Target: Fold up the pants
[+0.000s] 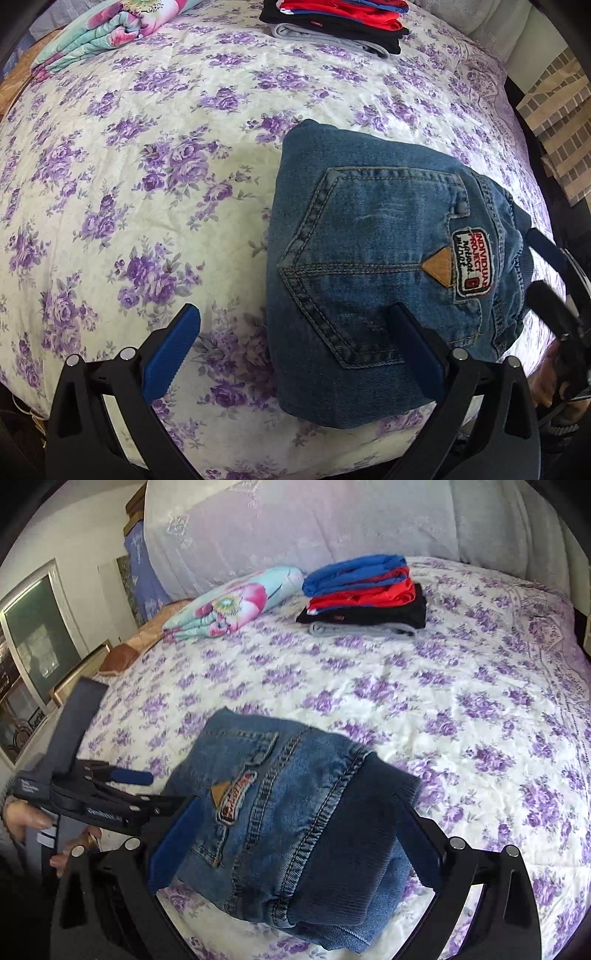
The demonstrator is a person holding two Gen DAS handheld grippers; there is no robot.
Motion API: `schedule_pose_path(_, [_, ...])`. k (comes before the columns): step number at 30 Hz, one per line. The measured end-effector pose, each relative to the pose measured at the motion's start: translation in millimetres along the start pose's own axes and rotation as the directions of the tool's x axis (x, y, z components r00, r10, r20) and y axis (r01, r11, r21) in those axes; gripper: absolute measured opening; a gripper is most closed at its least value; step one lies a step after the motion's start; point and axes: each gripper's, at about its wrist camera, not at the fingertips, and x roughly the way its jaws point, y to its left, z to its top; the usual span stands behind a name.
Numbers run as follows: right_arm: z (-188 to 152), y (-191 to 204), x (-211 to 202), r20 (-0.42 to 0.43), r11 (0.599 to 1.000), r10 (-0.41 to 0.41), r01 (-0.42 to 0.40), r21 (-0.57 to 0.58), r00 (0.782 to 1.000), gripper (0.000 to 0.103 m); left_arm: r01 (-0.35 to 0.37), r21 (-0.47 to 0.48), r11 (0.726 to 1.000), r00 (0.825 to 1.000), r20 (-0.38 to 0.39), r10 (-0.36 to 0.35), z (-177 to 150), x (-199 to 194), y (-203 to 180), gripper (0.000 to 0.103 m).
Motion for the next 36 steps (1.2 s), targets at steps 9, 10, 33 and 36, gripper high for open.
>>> schedule_pose_path(9, [-23.8,-11.6,29.6,-0.104,0.998,0.045,-0.05,-0.042,0.994,0.1,-0.105,-0.083,0.991,0.994,0.03,0.108,-6.5,-6.1,-9.4,0.099])
schedule_pose_path(10, [-24.4,-11.7,30.1,-0.107,0.997,0.052,-0.058,-0.047,0.993,0.1,-0.117,-0.088,0.989,0.992,0.032,0.12,-7.0,-6.9,-10.6,0.099])
schedule_pose_path(33, [-33.5,-15.4,-3.2,-0.019,0.99,-0.059,0.061,0.125,0.998,0.1,-0.099,0.075,0.992,0.992,0.09,0.092,9.7,-31.4,-1.2,0.098])
schedule_pose_path(36, [-41.0,-24.3,-31.6,0.046,0.972,-0.13,0.118,0.202,0.99,0.1,-0.057,0.055,0.997,0.992,0.119,0.05,17.6,-41.4,13.5,0.098])
